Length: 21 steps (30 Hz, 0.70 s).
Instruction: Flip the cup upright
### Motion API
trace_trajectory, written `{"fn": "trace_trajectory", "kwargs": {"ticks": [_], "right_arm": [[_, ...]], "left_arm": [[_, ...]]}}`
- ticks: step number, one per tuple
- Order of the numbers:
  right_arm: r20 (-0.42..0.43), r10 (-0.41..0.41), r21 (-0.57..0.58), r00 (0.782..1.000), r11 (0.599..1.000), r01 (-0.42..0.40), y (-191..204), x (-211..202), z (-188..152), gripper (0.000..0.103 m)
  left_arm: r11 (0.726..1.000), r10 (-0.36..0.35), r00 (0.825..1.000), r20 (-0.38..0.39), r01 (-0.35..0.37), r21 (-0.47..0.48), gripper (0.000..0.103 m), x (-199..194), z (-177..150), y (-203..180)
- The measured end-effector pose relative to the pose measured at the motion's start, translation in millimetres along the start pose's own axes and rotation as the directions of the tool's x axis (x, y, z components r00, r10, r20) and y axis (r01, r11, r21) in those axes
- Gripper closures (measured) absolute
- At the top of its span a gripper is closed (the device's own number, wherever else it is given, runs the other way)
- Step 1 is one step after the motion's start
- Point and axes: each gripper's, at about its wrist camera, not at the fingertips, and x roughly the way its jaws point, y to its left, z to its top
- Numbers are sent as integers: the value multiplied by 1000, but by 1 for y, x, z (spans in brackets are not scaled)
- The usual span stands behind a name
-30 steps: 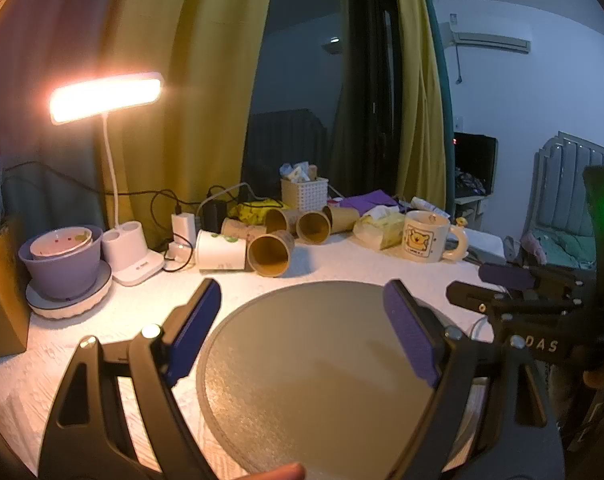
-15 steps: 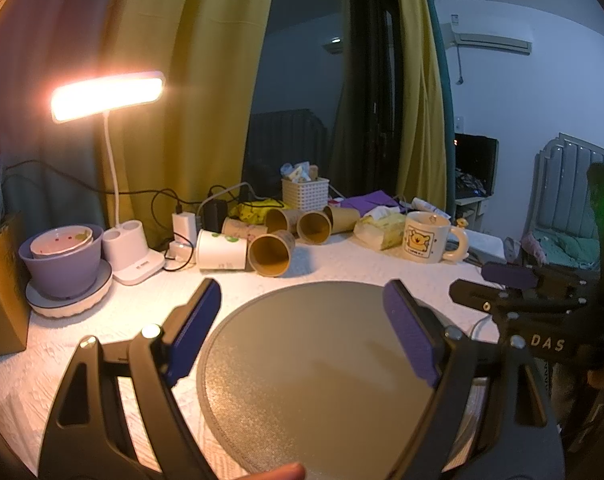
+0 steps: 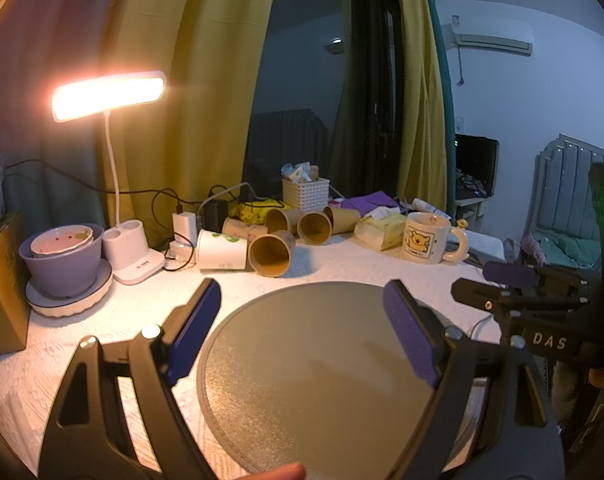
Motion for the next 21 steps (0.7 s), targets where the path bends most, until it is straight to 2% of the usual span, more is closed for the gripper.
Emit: {"fn": "trace_trajectory", "kwargs": {"ticks": [21], "right_arm": [[0,3,1,1000,1000,-3,1,1,-2,45]], "left_arm": [[1000,-1,1000,1,1,-2,19,0,0,1]]}}
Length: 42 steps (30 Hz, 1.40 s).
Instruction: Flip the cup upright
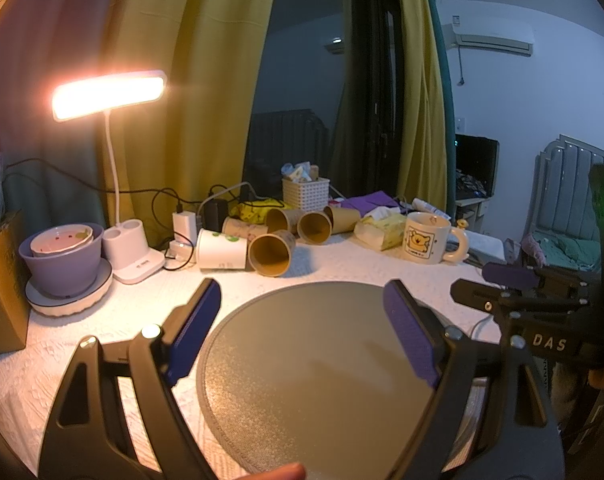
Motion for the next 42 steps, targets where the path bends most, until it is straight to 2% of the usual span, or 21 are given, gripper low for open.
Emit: {"fn": "trace_trajectory", "kwargs": {"ticks": [18,27,31,37,42], "right_arm": [[-9,12,2,1000,1000,-12,2,1,0,45],[-31,21,4,999,1000,-21,-14,25,5,45],[-69,46,14,997,999,-45,-27,46,12,45],[-88,79,-15,993,997,-81,-43,84,37,45],[-127,111,12,986,994,-110,-65,125,56,45]], "left_arm": [[1000,-1,1000,-8,1,-4,19,1,-1,0],[999,15,997,-72,-17,-27,19,20,-8,6],[999,20,989,-149,-27,-46,19,42,-6,9],[998,60,971,-233,-60,6,19,86,11,8],[998,58,945,-321,-57,12,19,135,19,12]]}}
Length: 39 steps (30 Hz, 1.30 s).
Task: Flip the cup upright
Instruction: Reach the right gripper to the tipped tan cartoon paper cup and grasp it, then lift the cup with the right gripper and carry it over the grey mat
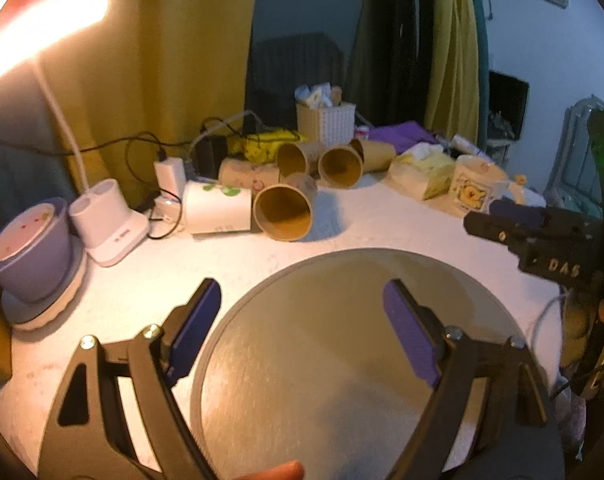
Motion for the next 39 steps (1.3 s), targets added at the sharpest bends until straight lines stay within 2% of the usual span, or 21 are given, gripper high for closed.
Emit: {"fn": "trace_trajectory", "kwargs": {"ticks": [2,5,13,16,20,27,30,32,39], "right_arm": [[-15,15,13,1000,1000,-15,-6,10,5,45],[-49,44,18,998,999,-43,-16,32,18,45],[-77,85,55,993,995,-81,-35,72,42,45],[-82,94,73,992,993,-88,-44,84,46,45],[-103,97,87,990,992,-88,-55,102,48,45],[-107,124,107,987,988,-113,-64,114,49,45],[-106,125,122,986,986,-112,-67,113,48,45],[-105,123,121,987,986,-110,-67,111,47,45],[-83,104,107,991,990,-95,-62,94,46,45]], "left_arm": [[1000,-7,999,-41,8,14,19,18,9,0],[998,18,998,-67,-14,58,19,39,25,-1],[993,55,994,-90,-45,107,19,98,67,-3],[987,91,992,-90,-78,143,19,121,79,-8],[980,111,989,-102,-92,178,19,143,87,-12],[958,169,970,-173,-120,259,19,187,90,-20],[942,204,961,-186,-141,304,19,196,87,-24],[939,194,962,-192,-125,319,35,195,86,-26],[943,148,974,-173,-87,320,40,179,85,-32]]}}
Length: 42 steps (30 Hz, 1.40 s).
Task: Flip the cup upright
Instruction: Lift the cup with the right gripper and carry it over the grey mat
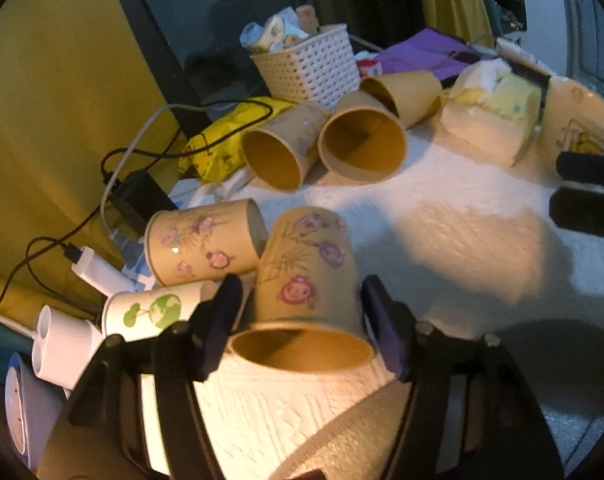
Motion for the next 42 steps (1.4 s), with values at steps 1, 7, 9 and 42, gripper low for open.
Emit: {"fn": "trace_trajectory", "kwargs": {"ticks": [1,7,9,42], "right_arm": [[4,-2,-2,1000,1000,2,1,-4,0,45],[39,-26,-13,999,1000,26,11,-35,-8,45],[49,-33,-14,998,999,34,15,-46,-12,45],[-37,-48,-106,998,993,44,73,-72,-139,45]], "left_arm": [[1000,-8,1000,10,8,-3,40,-5,-1,-1],[996,-87,993,77,87,1,40,-58,-11,-13],[993,-120,989,91,121,-8,40,-75,-18,-15],[860,-510,855,90,510,27,39,-181,-163,-61]]}}
